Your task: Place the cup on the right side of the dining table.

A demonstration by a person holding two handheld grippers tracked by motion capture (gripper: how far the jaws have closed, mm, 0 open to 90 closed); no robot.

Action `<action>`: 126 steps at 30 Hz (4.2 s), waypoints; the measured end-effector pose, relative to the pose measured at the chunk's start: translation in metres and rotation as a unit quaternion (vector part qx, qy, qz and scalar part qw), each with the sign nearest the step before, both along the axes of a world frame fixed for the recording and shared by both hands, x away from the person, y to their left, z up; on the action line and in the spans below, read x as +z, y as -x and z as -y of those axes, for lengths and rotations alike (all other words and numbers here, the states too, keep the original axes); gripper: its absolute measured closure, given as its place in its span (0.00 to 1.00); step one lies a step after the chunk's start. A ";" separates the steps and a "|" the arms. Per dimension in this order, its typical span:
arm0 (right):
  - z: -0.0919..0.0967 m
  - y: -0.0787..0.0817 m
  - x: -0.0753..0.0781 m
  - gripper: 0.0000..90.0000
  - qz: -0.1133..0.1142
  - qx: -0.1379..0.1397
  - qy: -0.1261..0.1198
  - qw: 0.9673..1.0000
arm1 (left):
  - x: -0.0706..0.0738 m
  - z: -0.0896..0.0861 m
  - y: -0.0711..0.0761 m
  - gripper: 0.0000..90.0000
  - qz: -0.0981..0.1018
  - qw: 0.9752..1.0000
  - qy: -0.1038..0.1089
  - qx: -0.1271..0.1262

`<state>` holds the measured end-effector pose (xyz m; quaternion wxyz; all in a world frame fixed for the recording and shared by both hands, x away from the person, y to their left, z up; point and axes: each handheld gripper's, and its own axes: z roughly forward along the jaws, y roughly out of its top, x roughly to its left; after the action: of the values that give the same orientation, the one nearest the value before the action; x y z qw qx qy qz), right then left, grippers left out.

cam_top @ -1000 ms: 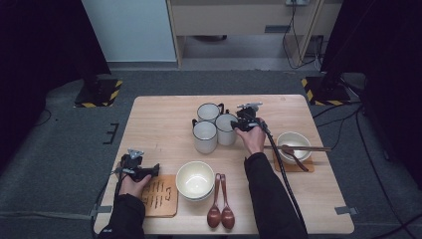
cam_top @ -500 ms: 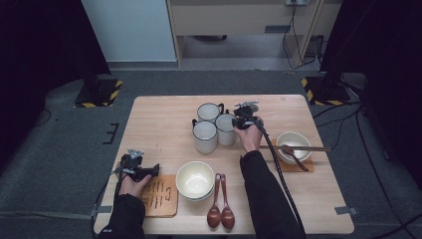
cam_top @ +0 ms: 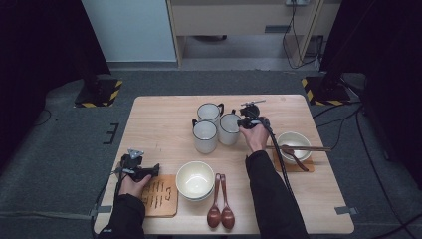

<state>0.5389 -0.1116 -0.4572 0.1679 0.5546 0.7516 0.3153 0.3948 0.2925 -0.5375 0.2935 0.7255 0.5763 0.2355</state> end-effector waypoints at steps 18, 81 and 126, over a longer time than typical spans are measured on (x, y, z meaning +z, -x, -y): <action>0.004 0.002 -0.008 0.87 -0.029 0.002 -0.003 1.000 | 0.000 0.000 0.000 0.00 0.000 1.000 0.000 0.000; 0.097 0.016 0.032 0.92 0.004 -0.045 -0.059 0.997 | 0.000 0.000 0.000 0.00 0.000 1.000 0.000 0.000; 0.098 0.006 -0.003 0.91 0.010 -0.077 0.039 0.996 | 0.000 0.000 0.000 0.00 0.000 1.000 0.000 0.000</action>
<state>0.5326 -0.2099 -0.4601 0.2205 0.6004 0.7171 0.2769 0.3948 0.2925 -0.5374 0.2932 0.7256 0.5762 0.2356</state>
